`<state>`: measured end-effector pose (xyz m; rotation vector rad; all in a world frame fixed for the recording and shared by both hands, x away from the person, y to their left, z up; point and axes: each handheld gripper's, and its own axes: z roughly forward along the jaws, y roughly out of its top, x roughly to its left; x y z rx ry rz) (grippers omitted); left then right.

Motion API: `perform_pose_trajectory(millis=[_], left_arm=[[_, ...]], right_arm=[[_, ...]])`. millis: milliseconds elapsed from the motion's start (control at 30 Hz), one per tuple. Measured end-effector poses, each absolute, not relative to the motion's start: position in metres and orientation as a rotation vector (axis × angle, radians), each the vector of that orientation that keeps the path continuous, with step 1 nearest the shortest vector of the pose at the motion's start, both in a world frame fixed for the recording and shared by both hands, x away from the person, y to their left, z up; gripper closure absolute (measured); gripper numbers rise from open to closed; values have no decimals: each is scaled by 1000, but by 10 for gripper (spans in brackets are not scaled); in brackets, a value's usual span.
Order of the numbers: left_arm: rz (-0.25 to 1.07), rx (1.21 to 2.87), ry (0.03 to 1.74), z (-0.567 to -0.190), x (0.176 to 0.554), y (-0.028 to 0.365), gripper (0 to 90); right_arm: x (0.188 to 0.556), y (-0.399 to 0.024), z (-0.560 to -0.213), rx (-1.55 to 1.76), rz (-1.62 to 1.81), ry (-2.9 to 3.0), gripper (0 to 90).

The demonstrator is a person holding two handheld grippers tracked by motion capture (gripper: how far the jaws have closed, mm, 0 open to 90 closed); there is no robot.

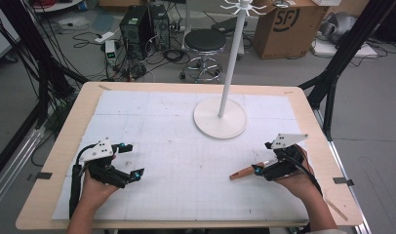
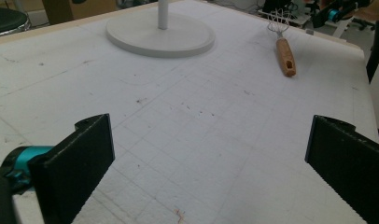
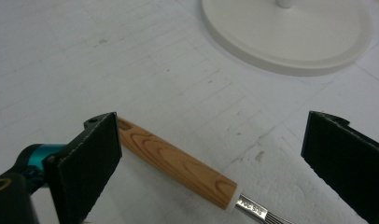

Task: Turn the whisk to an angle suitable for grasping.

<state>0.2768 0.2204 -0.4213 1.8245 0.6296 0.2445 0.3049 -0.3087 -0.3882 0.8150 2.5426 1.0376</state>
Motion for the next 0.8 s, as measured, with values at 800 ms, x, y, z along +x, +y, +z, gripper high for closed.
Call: perform_pose_trajectory(millis=[800], left_arm=[[250,1843,629,-422,277,220,19]], right_arm=[[329,-292,-393,653,646,2865,316]])
